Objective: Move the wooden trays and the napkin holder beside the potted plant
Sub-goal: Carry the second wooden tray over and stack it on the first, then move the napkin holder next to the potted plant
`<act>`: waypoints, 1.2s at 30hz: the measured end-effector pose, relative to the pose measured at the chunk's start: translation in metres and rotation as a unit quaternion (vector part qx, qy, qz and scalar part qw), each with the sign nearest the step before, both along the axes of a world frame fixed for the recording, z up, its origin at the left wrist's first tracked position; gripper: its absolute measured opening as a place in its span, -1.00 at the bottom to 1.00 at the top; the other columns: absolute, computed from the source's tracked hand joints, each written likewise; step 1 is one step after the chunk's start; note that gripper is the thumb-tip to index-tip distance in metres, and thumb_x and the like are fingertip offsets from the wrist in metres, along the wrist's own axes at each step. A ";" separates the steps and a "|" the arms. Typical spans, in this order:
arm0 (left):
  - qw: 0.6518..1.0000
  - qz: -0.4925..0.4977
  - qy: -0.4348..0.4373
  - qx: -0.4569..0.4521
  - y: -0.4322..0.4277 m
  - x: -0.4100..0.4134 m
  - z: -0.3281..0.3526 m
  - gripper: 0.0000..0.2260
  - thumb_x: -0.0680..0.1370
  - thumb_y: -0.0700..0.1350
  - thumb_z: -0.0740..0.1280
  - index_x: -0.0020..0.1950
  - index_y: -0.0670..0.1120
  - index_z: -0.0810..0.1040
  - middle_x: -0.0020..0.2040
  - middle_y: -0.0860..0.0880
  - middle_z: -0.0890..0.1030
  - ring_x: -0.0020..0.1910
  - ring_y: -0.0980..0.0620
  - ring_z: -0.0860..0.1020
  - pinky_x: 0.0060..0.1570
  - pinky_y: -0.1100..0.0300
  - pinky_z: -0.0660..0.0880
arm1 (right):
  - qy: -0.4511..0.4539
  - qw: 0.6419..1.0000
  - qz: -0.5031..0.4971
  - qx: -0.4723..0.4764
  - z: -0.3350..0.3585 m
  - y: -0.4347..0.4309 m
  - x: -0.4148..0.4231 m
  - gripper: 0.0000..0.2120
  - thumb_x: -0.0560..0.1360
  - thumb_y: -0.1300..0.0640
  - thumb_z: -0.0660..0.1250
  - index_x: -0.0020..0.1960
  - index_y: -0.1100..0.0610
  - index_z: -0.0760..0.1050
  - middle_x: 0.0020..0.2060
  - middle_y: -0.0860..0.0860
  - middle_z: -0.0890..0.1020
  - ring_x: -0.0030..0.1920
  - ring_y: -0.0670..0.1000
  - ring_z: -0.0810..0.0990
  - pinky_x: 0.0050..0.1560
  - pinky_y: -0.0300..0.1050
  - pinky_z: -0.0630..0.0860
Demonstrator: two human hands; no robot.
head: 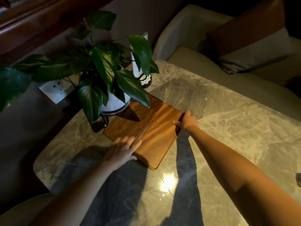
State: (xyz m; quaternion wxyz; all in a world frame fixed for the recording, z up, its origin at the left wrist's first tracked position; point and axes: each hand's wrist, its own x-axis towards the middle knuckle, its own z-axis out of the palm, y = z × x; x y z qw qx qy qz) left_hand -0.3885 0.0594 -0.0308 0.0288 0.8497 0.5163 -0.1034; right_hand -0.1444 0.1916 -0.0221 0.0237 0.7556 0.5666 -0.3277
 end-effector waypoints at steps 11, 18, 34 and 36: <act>0.999 0.004 -0.027 -0.021 0.001 0.003 -0.003 -0.17 -0.12 0.17 0.62 0.10 -0.01 0.55 -0.16 -0.11 0.70 -0.27 -0.04 0.67 -0.37 0.15 0.59 | -0.018 1.000 0.015 0.007 0.005 0.000 -0.001 -0.35 0.45 -0.14 0.31 0.34 0.25 0.23 0.33 0.30 0.36 0.35 0.30 0.31 0.33 0.14 0.32; 0.998 -0.016 0.006 0.061 0.002 0.009 0.019 -0.36 0.14 0.27 0.52 0.10 -0.06 0.63 -0.08 -0.12 0.69 -0.16 -0.05 0.67 -0.29 0.17 0.60 | -0.036 0.994 0.073 0.069 0.022 -0.017 0.008 -0.36 0.53 -0.16 0.14 0.45 0.18 0.09 0.38 0.25 0.27 0.39 0.26 0.25 0.31 0.16 0.34; 0.999 0.000 -0.033 0.036 0.058 0.164 0.096 -0.35 0.55 0.26 -0.07 0.49 0.02 -0.30 0.54 -0.05 -0.28 0.52 -0.05 -0.25 0.49 -0.08 -0.15 | -0.170 0.956 0.136 0.198 0.111 -0.104 0.136 -0.31 0.57 -0.19 -0.04 0.49 0.06 -0.34 0.52 0.11 -0.27 0.52 0.14 -0.27 0.51 0.12 -0.16; 0.998 -0.018 -0.053 0.043 0.057 0.202 0.108 -0.36 0.55 0.25 -0.07 0.48 0.03 -0.30 0.54 -0.05 -0.29 0.52 -0.05 -0.26 0.49 -0.09 -0.16 | -0.184 0.956 0.112 0.198 0.124 -0.119 0.168 -0.31 0.57 -0.18 -0.05 0.49 0.07 -0.35 0.52 0.11 -0.29 0.52 0.15 -0.29 0.51 0.12 -0.18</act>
